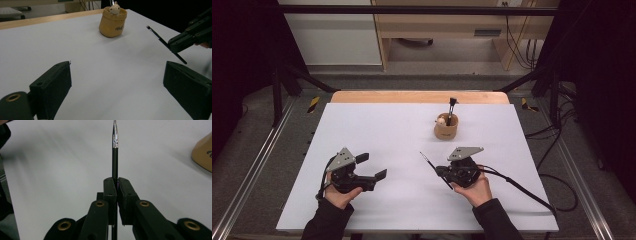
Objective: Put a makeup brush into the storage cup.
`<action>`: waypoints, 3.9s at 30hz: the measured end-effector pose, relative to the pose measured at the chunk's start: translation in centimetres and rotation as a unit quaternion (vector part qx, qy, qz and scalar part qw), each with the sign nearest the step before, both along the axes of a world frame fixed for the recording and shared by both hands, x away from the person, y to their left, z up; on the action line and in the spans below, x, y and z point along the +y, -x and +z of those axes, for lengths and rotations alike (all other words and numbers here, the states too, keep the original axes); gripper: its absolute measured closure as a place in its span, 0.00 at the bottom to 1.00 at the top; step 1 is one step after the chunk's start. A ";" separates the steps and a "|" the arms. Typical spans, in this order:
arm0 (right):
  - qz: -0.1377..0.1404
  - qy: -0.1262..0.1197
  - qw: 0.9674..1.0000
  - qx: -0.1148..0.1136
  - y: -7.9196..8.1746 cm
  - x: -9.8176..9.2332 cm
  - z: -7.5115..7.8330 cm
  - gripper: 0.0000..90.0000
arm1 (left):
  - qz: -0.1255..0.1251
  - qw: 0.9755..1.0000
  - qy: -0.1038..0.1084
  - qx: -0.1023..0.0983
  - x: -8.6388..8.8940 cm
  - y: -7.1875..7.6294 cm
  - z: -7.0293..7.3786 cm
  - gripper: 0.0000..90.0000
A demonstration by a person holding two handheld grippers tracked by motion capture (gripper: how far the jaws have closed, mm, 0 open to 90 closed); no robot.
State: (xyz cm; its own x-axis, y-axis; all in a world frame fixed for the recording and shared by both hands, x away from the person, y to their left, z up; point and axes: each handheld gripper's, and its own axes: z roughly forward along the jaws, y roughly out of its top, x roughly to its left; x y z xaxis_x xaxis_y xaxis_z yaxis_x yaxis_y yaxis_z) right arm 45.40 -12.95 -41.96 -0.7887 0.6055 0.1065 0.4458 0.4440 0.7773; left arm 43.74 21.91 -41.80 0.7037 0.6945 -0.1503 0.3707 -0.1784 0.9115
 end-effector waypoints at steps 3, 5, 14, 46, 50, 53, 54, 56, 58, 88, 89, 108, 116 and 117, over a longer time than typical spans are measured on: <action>-0.001 -0.010 1.000 -0.006 0.1 0.1 0.0 0.95 | -0.001 1.000 0.009 -0.001 -0.4 -0.1 0.3 0.09; 0.000 -0.013 1.000 -0.009 0.1 0.0 0.1 0.95 | -0.005 1.000 0.011 0.001 -0.7 -0.2 0.4 0.09; 0.003 -0.042 0.999 -0.023 0.3 -0.1 0.5 0.95 | -0.010 1.000 0.025 0.000 -1.7 -0.5 1.2 0.09; 0.012 -0.094 0.994 -0.048 0.9 -0.1 1.2 0.95 | -0.044 0.996 0.076 0.005 -7.3 -1.6 2.2 0.17; 0.014 -0.099 0.994 -0.049 1.0 -0.2 1.3 0.95 | -0.046 0.995 0.084 0.008 -7.7 -1.7 2.2 0.18; 0.016 -0.100 0.994 -0.050 1.0 -0.2 1.4 0.95 | -0.046 0.995 0.088 0.010 -8.0 -1.8 2.1 0.19; 0.016 -0.101 0.994 -0.049 1.0 -0.2 1.4 0.95 | -0.047 0.995 0.090 0.011 -8.1 -1.8 2.1 0.20; 0.017 -0.101 0.993 -0.051 1.0 -0.2 1.4 0.95 | -0.048 0.994 0.092 0.012 -8.2 -1.9 2.1 0.21; 0.016 -0.103 0.993 -0.052 1.1 -0.2 1.4 0.95 | -0.048 0.994 0.094 0.012 -8.4 -1.9 2.0 0.23; 0.025 -0.122 0.990 -0.060 1.3 0.1 1.4 0.95 | -0.056 0.990 0.126 0.029 -10.2 -1.8 1.3 0.61; 0.024 -0.121 0.990 -0.061 1.4 0.1 1.4 0.95 | -0.056 0.990 0.127 0.030 -10.2 -1.7 1.3 0.63; 0.030 -0.119 0.991 -0.060 1.4 0.3 1.3 0.95 | -0.064 0.985 0.148 0.058 -10.4 -1.6 0.9 0.87; 0.034 -0.117 0.991 -0.061 1.5 0.6 1.2 0.95 | -0.071 0.985 0.151 0.053 -10.6 -1.1 1.1 0.94; 0.034 -0.117 0.991 -0.060 1.5 0.6 1.2 0.95 | -0.072 0.985 0.150 0.051 -10.6 -1.1 1.2 0.94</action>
